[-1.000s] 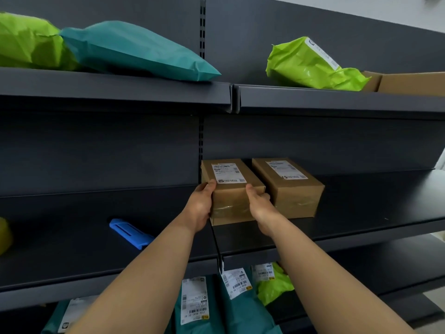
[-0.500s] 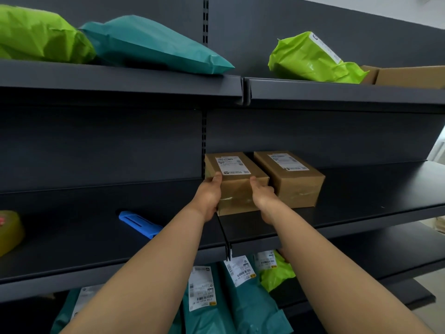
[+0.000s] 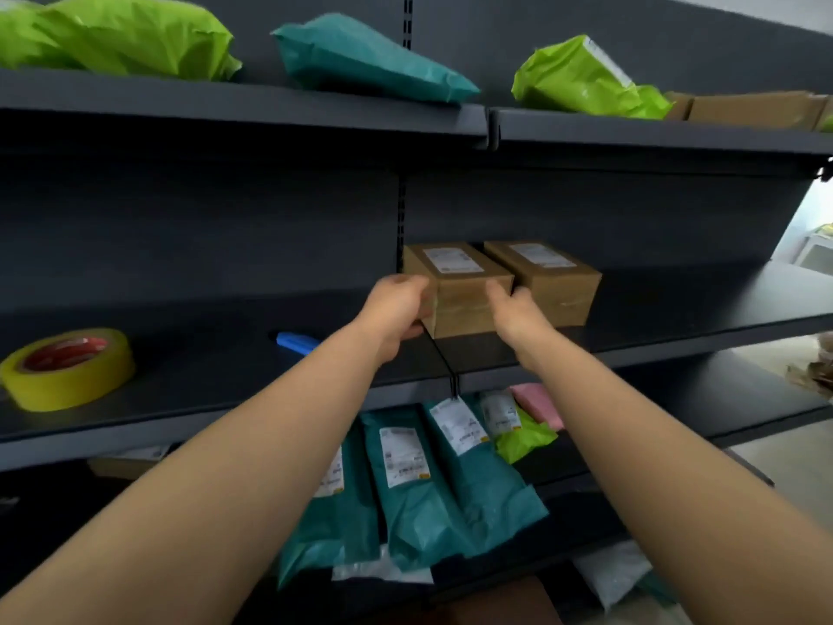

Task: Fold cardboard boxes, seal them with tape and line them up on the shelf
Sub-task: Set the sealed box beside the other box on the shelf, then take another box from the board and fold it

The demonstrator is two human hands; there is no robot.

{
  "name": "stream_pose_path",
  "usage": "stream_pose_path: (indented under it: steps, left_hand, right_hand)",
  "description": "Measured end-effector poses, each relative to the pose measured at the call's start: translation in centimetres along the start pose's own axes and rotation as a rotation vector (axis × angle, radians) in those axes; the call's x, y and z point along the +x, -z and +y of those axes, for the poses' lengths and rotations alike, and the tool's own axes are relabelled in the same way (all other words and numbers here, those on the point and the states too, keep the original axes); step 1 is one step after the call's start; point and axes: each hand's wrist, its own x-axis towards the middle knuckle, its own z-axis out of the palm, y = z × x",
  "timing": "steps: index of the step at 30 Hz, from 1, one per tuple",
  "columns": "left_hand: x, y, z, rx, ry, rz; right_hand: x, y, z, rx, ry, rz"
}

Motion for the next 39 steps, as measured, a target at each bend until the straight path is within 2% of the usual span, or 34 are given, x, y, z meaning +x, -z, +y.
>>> stream_pose_path:
  steps: [4,9,12,20,31,39]
  left_hand:
    - [-5.3,2.2,-0.8,0.001,-0.031,-0.071]
    - [-9.8,5.5,-5.1,0.051,0.033,-0.111]
    - [-11.6,6.8,-8.9,0.100,0.117,-0.139]
    - [-13.4,6.1,-19.3,0.183,0.417,-0.176]
    - [-14.1,1.3,-35.1,0.240,0.735,-0.060]
    - [-15.4,-2.0,-45.5,0.384,0.775,0.009]
  right_hand:
    - [-3.6,-1.1,1.9,-0.027,0.049,-0.003]
    - [-8.5,-3.2,6.6,-0.033,0.020,-0.045]
    - [-10.7,-4.3,10.3,-0.013,-0.016,-0.045]
    - [-12.8,-5.6,20.4,-0.010,-0.255,-0.070]
    - [-13.4,-3.9,38.2,-0.137,-0.527,-0.162]
    - [-13.9,-3.4,47.6,-0.286,-0.594,-0.243]
